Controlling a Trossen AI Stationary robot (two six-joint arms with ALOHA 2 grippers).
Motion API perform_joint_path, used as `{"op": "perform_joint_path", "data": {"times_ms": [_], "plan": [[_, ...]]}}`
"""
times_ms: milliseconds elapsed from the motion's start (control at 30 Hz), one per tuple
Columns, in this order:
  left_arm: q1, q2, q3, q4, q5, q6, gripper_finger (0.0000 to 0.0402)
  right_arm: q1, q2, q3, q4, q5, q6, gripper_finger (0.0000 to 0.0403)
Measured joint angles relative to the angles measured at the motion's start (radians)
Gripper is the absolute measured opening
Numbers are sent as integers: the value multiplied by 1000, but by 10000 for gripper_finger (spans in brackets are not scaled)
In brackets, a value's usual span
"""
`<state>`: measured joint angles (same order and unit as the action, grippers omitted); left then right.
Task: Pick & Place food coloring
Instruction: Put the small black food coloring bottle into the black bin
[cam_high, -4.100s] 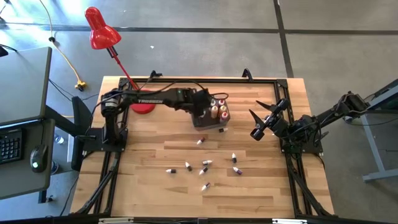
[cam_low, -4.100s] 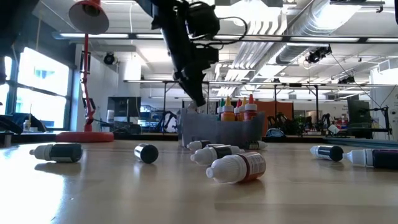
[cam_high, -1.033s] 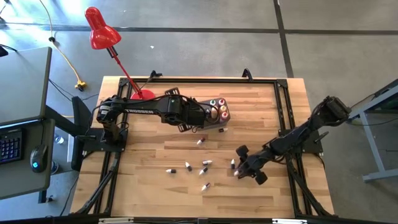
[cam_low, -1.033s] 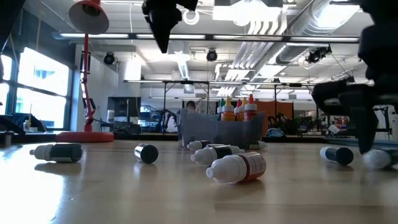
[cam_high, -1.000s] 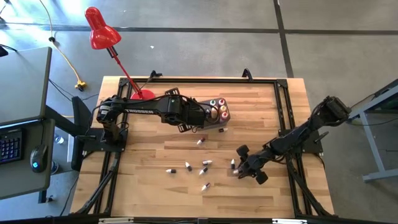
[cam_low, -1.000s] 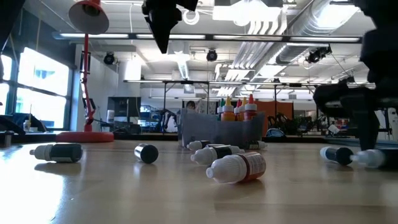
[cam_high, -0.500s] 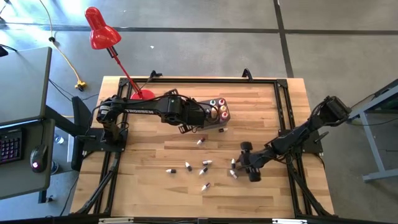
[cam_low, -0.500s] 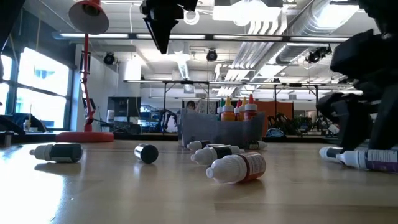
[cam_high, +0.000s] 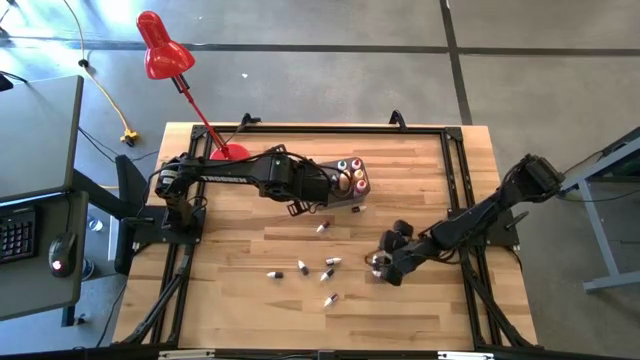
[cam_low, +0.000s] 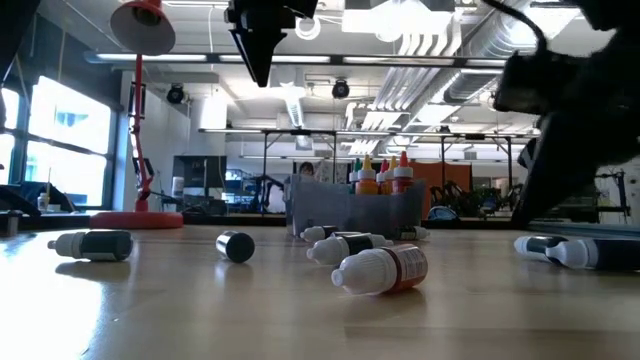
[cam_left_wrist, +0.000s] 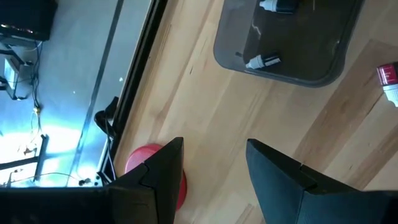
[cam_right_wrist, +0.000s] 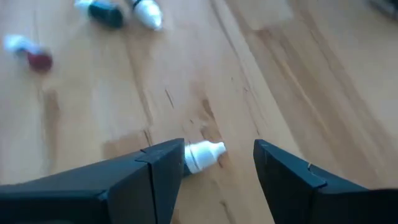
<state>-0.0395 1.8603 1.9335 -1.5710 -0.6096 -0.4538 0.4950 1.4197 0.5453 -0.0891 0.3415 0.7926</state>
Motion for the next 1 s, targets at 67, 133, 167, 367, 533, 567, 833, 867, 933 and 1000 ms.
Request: {"op": "perform_joint_path", "data": {"times_ms": [67,133,167,367,533,567,833,867,933,1000], "plan": [[0,0,0,0,1,-3,169,-9,0,40,-77,-24,123,188],[0,0,0,0,1,-3,169,-11,0,67,-146,-33,212,188],[0,0,0,0,1,-3,169,-11,0,78,-174,-36,244,188],[0,0,0,0,1,-3,169,-44,24,92,-205,-126,414,188],[0,0,0,0,1,2,169,-59,87,93,-110,-211,441,188],[0,0,0,0,1,3,169,-62,98,93,-93,-220,441,188],[0,0,0,0,1,3,169,-72,135,170,-136,-200,396,188],[0,0,0,0,1,3,169,-76,135,184,-148,-196,361,188],[0,0,0,0,1,3,169,-87,134,221,-204,-191,250,188],[0,0,0,0,10,3,169,-102,134,271,-283,-171,137,188]]}}
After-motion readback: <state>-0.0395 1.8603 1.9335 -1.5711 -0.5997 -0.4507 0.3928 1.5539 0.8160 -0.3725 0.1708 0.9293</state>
